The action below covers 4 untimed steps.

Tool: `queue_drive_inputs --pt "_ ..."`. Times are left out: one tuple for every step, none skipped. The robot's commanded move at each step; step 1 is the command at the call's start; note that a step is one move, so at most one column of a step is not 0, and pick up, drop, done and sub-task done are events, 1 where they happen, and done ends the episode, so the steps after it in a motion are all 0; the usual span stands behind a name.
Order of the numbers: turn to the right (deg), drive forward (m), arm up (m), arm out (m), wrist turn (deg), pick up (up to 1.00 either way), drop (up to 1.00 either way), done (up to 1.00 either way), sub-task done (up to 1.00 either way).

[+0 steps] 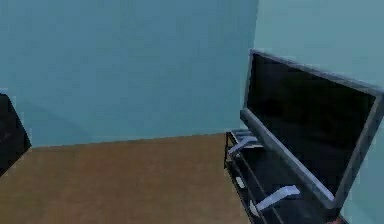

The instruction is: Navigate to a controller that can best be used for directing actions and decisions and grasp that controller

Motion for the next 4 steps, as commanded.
queue_drive_inputs --pt "-39.0 0.00 0.00 0.00 0.0 0.00 0.00 0.00 0.00" --pt "-3.0 0.00 0.00 0.00 0.0 0.00 0.00 0.00 0.00" --pt "45.0 0.00 0.00 0.00 0.0 0.00 0.00 0.00 0.00" --pt "45.0 0.00 0.00 0.00 0.0 0.00 0.00 0.00 0.00"
